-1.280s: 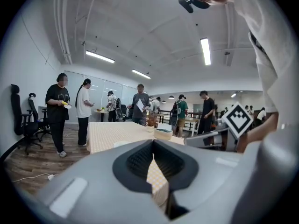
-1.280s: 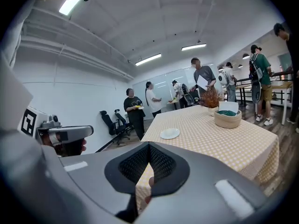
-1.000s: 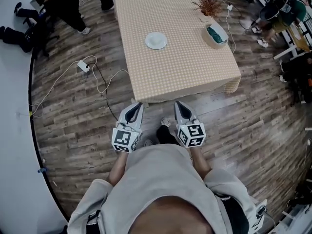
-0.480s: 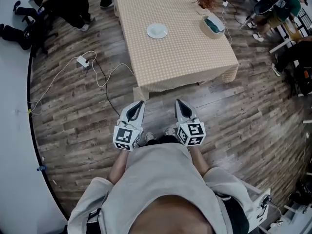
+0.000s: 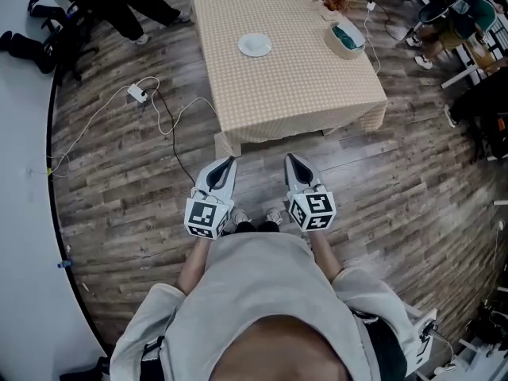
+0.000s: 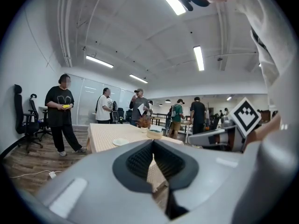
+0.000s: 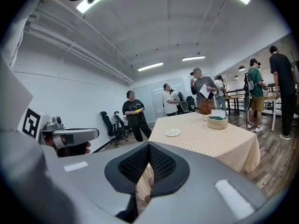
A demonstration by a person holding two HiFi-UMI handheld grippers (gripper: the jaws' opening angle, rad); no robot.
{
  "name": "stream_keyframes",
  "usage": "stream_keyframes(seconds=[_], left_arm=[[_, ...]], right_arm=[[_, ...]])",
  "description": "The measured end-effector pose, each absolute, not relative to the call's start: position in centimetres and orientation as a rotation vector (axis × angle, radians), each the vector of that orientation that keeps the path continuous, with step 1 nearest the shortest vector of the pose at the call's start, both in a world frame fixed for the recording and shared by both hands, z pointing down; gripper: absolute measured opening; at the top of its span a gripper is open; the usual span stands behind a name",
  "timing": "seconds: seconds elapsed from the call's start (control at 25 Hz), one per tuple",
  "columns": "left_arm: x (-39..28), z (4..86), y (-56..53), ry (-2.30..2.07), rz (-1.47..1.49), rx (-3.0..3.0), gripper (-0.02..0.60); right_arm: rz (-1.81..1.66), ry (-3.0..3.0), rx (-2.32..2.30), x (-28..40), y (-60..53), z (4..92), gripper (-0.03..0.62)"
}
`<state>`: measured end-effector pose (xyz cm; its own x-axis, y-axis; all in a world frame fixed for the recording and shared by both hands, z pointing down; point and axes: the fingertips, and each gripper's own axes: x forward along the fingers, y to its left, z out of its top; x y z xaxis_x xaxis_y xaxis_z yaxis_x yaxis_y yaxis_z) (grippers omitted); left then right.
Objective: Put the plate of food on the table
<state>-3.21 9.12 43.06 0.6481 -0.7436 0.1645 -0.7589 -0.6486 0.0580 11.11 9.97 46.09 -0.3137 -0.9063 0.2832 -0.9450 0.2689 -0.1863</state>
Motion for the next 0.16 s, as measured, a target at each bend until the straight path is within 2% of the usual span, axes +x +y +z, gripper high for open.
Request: stream_keyframes(seconds=[0.16], left_arm=[[-2.49, 42.96, 9.18, -1.257, 0.182, 2.751, 0.008]], right_arm=[[0.470, -2.418, 1.758, 11.39, 9.83, 45.88, -0.003]])
